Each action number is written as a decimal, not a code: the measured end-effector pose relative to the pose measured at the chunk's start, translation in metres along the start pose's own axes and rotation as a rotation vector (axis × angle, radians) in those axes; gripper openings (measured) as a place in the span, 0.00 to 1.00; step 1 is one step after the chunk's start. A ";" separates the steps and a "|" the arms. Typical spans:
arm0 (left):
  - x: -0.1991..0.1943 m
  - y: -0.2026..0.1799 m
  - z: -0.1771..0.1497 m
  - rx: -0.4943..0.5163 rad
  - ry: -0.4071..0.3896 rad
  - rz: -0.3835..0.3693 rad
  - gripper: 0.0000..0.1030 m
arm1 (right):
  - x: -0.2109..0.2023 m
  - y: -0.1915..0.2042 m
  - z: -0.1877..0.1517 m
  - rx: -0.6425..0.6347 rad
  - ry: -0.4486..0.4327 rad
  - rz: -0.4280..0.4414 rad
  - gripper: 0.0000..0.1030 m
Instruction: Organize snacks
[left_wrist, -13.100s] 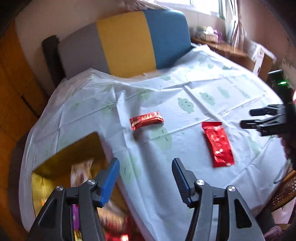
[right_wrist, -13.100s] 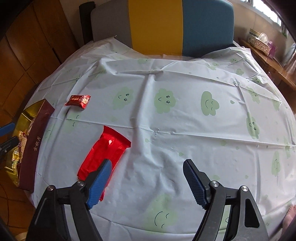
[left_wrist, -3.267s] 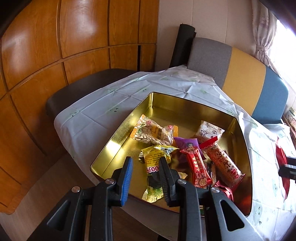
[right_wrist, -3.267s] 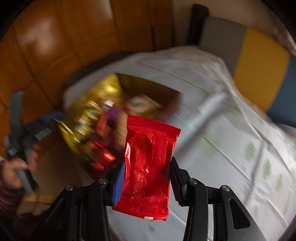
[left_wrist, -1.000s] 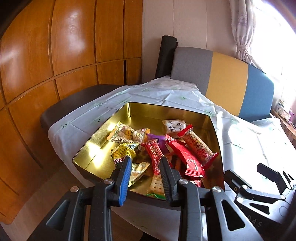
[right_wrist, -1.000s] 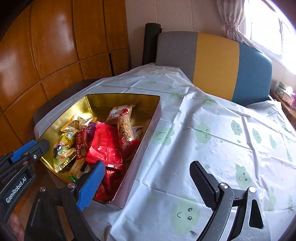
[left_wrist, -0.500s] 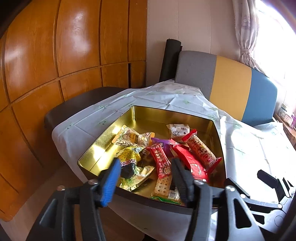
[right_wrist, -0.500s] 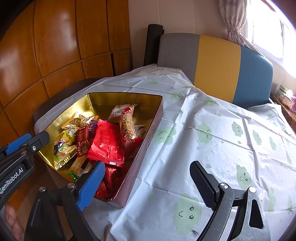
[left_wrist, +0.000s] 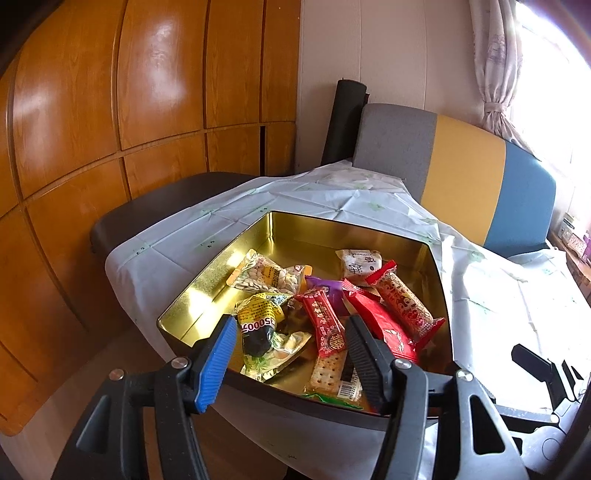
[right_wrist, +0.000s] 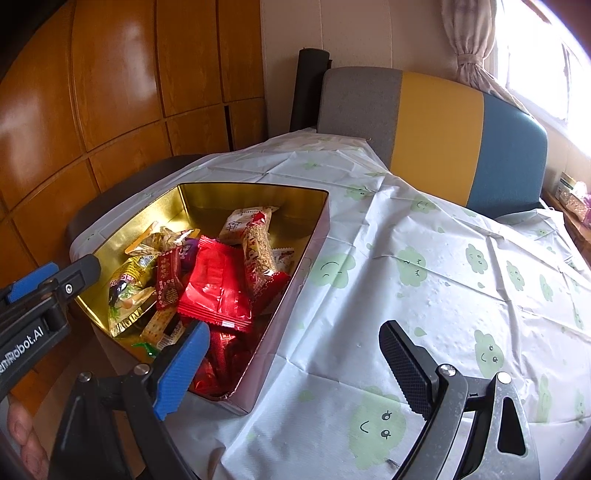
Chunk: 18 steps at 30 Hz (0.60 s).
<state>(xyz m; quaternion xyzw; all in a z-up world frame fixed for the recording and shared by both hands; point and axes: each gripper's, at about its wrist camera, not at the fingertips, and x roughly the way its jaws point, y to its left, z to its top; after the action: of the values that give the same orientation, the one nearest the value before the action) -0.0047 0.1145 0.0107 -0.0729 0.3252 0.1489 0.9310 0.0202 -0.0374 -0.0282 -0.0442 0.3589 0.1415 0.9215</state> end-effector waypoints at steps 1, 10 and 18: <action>0.000 0.000 0.000 0.001 0.000 -0.004 0.60 | 0.000 0.000 0.000 -0.002 -0.002 -0.001 0.91; -0.006 0.002 0.002 -0.001 -0.051 0.024 0.60 | 0.000 0.001 0.000 -0.009 -0.003 0.001 0.91; -0.006 0.003 0.003 -0.006 -0.044 0.007 0.60 | 0.000 -0.003 -0.001 0.000 -0.006 -0.003 0.91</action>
<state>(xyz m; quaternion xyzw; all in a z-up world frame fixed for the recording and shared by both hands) -0.0083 0.1165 0.0165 -0.0713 0.3046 0.1546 0.9371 0.0204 -0.0402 -0.0284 -0.0443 0.3562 0.1401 0.9228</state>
